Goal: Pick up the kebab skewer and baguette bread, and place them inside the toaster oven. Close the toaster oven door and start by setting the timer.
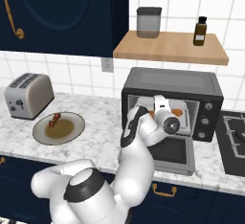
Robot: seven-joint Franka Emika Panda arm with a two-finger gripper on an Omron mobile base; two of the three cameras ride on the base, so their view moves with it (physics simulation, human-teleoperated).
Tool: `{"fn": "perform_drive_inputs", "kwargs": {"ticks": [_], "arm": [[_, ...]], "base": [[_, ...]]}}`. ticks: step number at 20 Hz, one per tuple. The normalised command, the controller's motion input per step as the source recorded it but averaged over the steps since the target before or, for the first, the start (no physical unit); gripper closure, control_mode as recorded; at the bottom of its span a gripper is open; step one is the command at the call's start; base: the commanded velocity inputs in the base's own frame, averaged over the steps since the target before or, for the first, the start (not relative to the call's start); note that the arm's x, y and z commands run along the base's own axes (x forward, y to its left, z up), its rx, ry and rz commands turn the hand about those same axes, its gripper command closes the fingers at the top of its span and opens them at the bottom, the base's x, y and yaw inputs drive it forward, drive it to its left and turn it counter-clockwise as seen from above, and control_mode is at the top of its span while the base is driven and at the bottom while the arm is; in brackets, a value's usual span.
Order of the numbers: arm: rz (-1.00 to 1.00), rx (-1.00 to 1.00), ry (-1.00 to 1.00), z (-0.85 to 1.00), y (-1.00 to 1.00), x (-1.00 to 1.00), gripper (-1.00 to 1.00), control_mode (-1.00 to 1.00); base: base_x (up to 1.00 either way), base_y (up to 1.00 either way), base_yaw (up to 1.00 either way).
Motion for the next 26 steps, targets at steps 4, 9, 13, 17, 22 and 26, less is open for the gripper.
{"fn": "perform_drive_inputs", "kwargs": {"ticks": [4,9,13,17,22,26], "arm": [[0.00,0.05,0.00,-0.05,0.00,0.00,-1.00,-1.00],[0.00,0.03,0.01,-0.04,0.00,0.00,-1.00,-1.00],[0.00,0.00,0.03,-0.04,0.00,0.00,-1.00,-1.00],[0.00,0.00,0.06,-0.12,0.00,0.00,-1.00,-1.00],[0.00,0.00,0.11,-0.29,-0.01,-0.35,-1.00,-1.00],[0.00,0.00,0.19,-0.30,-0.07,-0.44,-1.00,-1.00]], "base": [[0.00,0.00,0.00],[0.00,0.00,0.00],[0.00,0.00,0.00],[0.00,0.00,0.00],[0.00,0.00,0.00],[0.00,0.00,0.00]]}}
